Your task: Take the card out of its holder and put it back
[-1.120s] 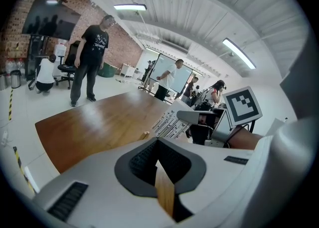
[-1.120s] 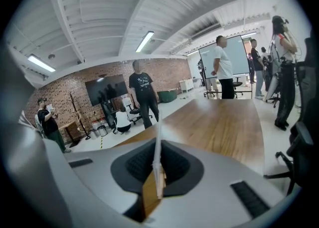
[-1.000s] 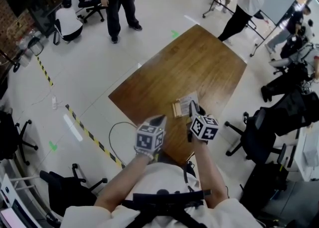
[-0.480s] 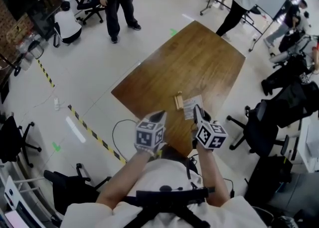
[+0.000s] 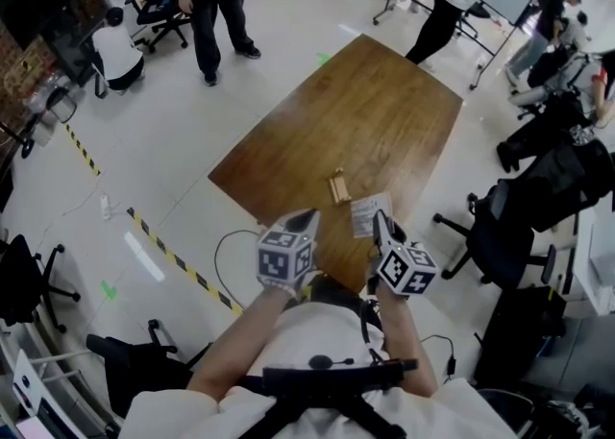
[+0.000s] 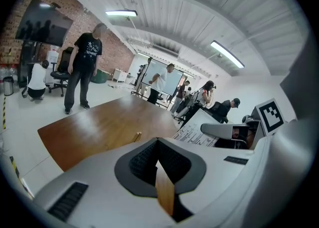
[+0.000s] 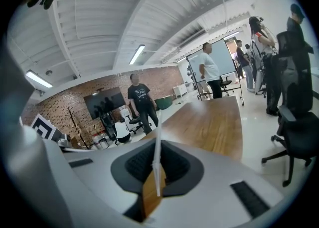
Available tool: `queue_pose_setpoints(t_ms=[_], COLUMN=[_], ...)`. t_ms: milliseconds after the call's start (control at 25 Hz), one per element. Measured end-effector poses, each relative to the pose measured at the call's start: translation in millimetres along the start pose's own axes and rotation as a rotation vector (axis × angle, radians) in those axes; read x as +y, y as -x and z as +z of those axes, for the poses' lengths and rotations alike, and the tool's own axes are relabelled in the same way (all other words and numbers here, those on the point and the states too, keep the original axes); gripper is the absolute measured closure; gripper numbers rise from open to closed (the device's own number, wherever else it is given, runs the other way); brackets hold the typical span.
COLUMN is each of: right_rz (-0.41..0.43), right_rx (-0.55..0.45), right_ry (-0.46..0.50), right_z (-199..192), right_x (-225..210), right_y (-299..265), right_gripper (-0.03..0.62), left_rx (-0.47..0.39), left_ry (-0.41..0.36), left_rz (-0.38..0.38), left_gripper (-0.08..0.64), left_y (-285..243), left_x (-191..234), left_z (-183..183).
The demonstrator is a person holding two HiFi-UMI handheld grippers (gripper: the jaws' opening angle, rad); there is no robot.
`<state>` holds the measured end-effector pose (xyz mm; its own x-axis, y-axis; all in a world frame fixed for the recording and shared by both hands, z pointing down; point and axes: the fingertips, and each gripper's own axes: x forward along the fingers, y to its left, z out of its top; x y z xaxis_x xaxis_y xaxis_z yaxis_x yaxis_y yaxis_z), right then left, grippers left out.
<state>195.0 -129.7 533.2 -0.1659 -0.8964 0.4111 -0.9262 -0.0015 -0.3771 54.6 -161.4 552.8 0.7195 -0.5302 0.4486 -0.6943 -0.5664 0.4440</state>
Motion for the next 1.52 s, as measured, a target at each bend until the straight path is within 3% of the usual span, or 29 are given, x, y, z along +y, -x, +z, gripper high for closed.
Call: queue_pose_setpoints(t_ms=[440, 680, 1240, 1520], right_rz=[0.014, 0.015, 0.028, 0.032], right_rx=[-0.003, -0.001, -0.002, 0.023], right_ry=[0.003, 0.009, 0.084, 0.084], right_z=[3.1, 9.4, 50.0, 49.9], right_x=[2.8, -5.6, -19.6, -22.4], right_y=[-3.0, -9.8, -77.3, -106.4], right_gripper=[0.572, 0.571, 0.571, 0.571], left_rx=[-0.016, -0.027, -0.025, -0.021], left_ry=[-0.032, -0.005, 0.034, 0.044], left_rz=[0.021, 0.050, 0.091, 0.099], left_gripper=[0.563, 0.563, 0.563, 0.563], left_y=[3.3, -2.8, -27.2, -36.9], left_x=[1.6, 2.8, 9.1, 16.8], left_z=[3.7, 3.8, 9.5, 13.7])
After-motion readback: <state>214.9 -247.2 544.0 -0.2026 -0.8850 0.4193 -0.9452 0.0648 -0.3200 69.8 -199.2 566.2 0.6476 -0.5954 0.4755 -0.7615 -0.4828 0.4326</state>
